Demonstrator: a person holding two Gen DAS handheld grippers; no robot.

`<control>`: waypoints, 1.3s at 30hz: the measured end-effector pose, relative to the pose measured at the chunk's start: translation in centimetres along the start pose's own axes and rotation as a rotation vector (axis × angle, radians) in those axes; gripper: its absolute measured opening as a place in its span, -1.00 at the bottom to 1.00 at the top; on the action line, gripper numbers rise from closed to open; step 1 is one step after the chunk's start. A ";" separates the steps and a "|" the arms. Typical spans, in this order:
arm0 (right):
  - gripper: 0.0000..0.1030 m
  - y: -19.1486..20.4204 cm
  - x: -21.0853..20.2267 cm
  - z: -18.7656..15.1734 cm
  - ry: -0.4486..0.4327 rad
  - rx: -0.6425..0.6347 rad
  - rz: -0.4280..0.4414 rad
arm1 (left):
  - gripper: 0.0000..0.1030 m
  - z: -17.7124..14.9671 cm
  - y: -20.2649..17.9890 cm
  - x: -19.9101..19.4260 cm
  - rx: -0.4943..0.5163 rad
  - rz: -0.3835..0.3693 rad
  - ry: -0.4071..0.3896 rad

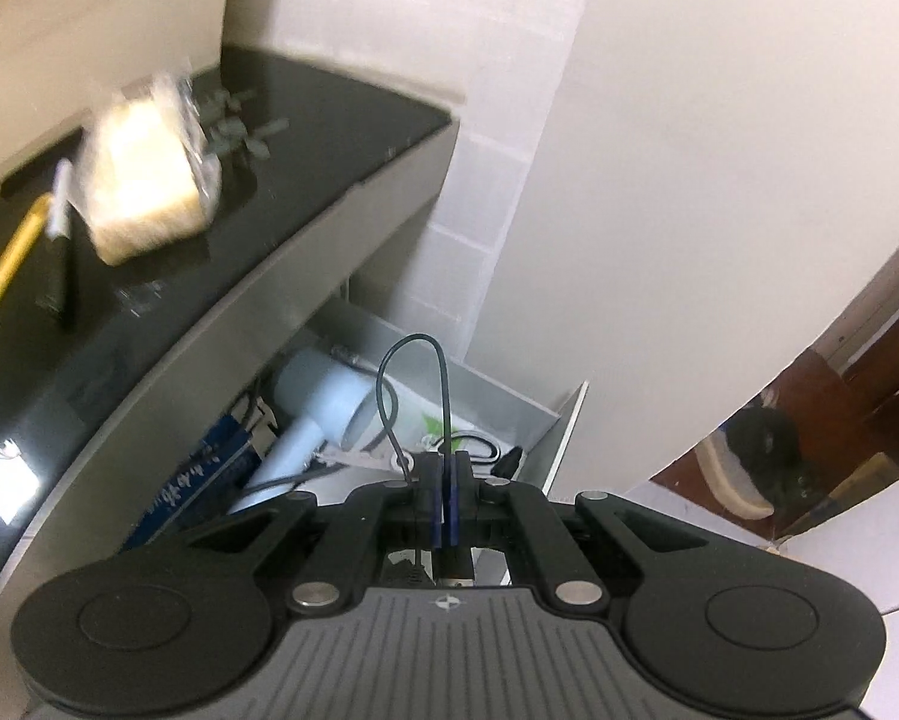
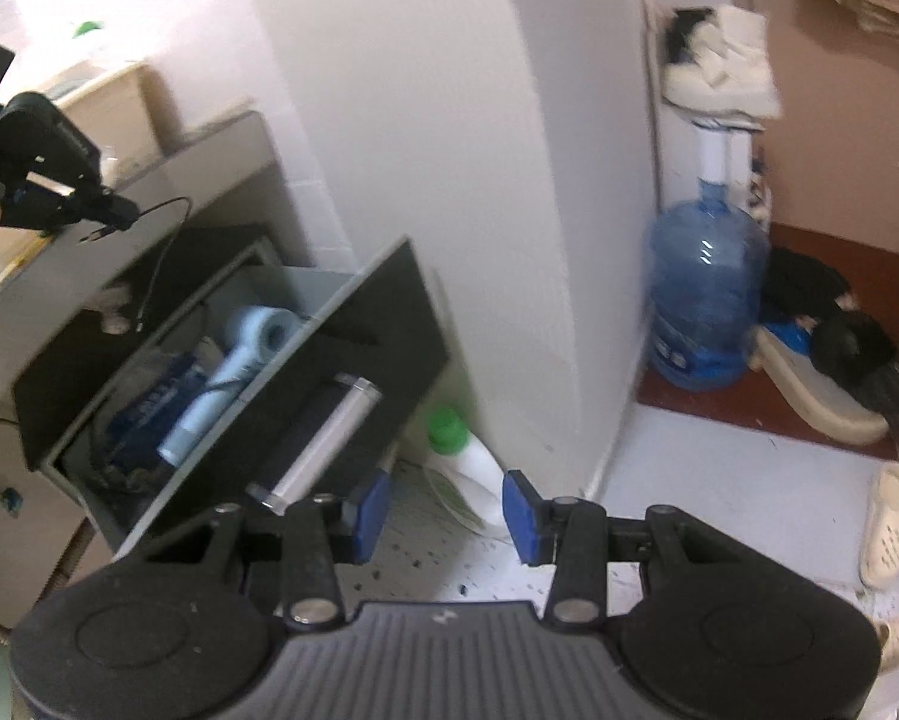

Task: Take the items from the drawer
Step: 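Carry the black cable up out of the drawer toward the countertop with the left tool, then lower the cable onto the countertop beside the wrapped sponge and open the left gripper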

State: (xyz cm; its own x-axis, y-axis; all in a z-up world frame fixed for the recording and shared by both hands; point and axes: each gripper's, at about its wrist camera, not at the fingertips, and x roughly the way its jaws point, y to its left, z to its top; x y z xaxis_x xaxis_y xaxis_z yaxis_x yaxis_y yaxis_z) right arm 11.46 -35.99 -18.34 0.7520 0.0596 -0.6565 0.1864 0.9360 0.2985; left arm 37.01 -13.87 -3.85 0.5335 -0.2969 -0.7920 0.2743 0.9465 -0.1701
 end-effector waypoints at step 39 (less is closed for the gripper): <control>-0.21 9.4 1.3 6.0 -0.033 -0.065 0.173 | -0.95 18.8 8.1 -0.6 -0.319 0.035 -0.152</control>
State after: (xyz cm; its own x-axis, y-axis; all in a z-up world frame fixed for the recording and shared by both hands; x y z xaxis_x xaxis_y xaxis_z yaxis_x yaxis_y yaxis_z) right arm 17.98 -29.17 -12.21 0.7899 0.2108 -0.5759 0.0126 0.9333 0.3589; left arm 53.97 -8.46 6.29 0.6576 -0.2560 -0.7085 0.0029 0.9413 -0.3375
